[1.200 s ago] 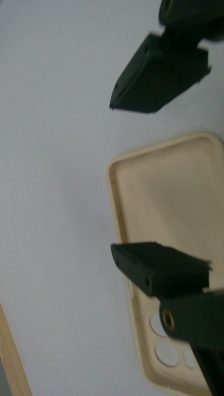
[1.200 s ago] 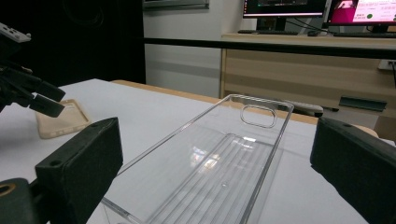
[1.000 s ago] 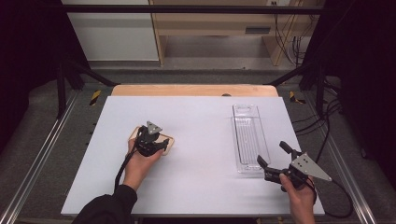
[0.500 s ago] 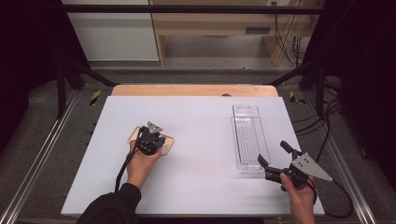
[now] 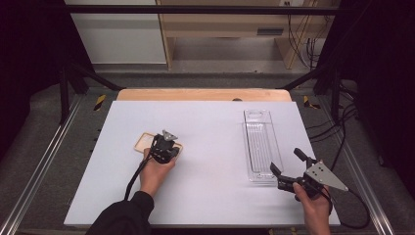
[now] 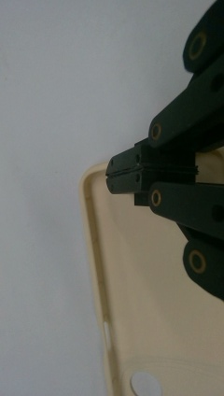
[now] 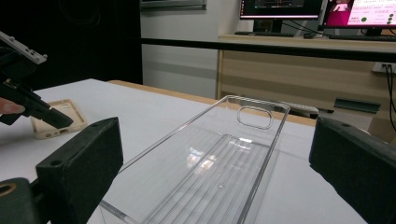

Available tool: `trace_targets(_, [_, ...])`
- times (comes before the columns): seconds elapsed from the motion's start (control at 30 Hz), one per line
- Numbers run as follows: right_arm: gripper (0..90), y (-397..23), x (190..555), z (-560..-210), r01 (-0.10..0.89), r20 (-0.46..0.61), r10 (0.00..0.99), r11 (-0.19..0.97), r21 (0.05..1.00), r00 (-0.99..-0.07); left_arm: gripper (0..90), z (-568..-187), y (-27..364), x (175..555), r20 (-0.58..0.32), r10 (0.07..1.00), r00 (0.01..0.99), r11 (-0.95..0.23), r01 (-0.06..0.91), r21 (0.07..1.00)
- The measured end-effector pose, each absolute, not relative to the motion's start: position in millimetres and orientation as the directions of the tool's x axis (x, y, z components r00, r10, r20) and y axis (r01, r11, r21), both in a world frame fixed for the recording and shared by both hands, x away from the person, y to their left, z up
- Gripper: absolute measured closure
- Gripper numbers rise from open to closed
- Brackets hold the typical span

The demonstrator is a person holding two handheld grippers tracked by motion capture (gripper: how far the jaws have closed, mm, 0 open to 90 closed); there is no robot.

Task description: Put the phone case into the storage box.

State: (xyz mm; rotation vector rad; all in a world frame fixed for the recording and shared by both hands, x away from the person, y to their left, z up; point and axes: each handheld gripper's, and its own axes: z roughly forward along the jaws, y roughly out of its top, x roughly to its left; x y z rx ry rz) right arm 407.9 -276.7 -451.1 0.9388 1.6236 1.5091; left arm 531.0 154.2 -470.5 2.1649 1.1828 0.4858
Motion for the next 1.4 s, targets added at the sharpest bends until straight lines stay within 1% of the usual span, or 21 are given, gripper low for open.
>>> trace_targets(0.03, [3.3,-276.7,407.9,-451.1,0.038,-0.026,0.878,0.050,0.998,-0.477,90.0,-470.5,154.2,531.0,0.025,0.846,0.532,-0.409,0.620,0.670])
trace_targets(0.17, [3.3,-275.1,408.5,-451.2,0.041,-0.024,0.877,0.049,0.998,-0.481,90.0,-470.8,149.8,521.4,-0.020,0.824,0.567,-0.409,0.619,0.670])
trace_targets(0.23, [3.3,-274.8,408.6,-451.3,0.039,-0.027,0.876,0.052,0.998,-0.481,90.0,-470.7,147.2,518.1,-0.022,0.814,0.580,-0.419,0.614,0.669])
trace_targets(0.27, [3.3,-274.5,408.5,-451.1,0.040,-0.026,0.876,0.052,0.998,-0.482,90.0,-470.5,140.6,511.0,-0.027,0.797,0.604,-0.436,0.605,0.666])
trace_targets(0.37, [3.3,-274.3,408.6,-451.2,0.042,-0.028,0.876,0.054,0.998,-0.481,90.0,-470.9,130.7,498.9,-0.038,0.771,0.636,-0.455,0.591,0.666])
trace_targets(0.57, [3.3,-274.7,408.8,-451.5,0.041,-0.028,0.877,0.054,0.998,-0.480,90.0,-471.1,116.8,479.8,-0.059,0.741,0.669,-0.472,0.581,0.663])
trace_targets(0.77, [3.3,-276.2,407.6,-451.2,0.037,-0.028,0.879,0.052,0.998,-0.476,90.0,-472.9,96.6,456.4,-0.117,0.697,0.707,-0.474,0.577,0.665])
trace_targets(1.03, [3.3,-275.1,408.1,-451.6,0.043,-0.027,0.878,0.054,0.998,-0.479,90.0,-475.5,75.6,439.2,-0.177,0.675,0.716,-0.449,0.589,0.672])
trace_targets(1.4, [3.2,-274.1,409.0,-451.6,0.043,-0.026,0.876,0.053,0.998,-0.481,90.0,-478.1,60.8,426.7,-0.195,0.646,0.738,-0.449,0.574,0.685])
